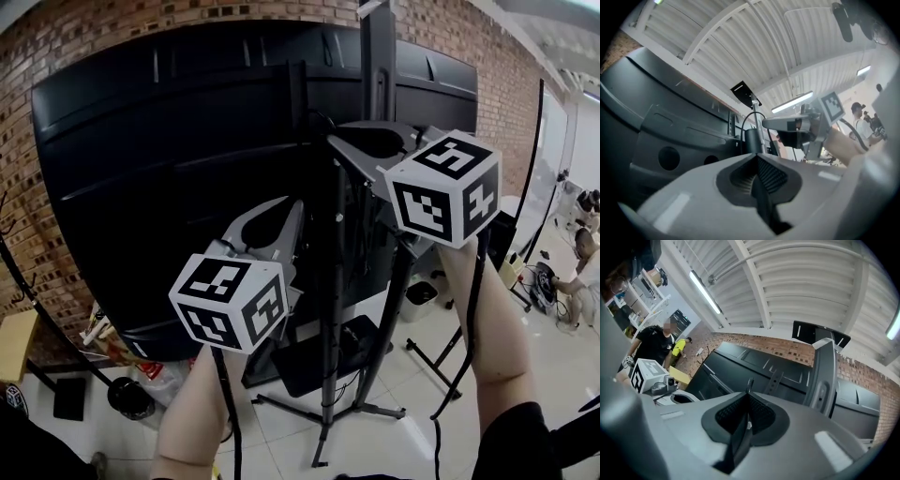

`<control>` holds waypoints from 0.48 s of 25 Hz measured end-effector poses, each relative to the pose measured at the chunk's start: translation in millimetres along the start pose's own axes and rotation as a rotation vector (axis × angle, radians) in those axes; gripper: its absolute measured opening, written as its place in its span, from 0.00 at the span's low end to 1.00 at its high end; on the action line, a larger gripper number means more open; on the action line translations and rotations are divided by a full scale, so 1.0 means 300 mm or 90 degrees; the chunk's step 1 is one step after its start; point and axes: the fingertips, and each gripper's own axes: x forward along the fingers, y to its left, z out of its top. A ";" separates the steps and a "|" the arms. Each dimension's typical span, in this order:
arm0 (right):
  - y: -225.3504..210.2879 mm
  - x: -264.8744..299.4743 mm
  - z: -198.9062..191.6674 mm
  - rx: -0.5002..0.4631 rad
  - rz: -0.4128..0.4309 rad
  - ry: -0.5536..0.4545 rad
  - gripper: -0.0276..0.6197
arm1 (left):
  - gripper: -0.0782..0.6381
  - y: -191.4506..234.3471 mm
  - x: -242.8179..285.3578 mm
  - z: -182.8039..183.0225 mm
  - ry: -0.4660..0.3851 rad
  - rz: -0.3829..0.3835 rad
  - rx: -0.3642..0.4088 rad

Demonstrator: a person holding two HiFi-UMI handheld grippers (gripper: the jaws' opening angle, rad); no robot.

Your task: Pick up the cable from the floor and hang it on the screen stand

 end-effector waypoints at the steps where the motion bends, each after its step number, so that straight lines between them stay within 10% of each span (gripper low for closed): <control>1: -0.013 -0.003 -0.004 0.000 -0.004 -0.002 0.07 | 0.12 0.000 0.003 -0.005 -0.001 0.001 0.000; 12: -0.196 0.011 -0.071 0.008 -0.049 0.034 0.07 | 0.12 0.001 0.052 -0.002 -0.002 0.023 0.015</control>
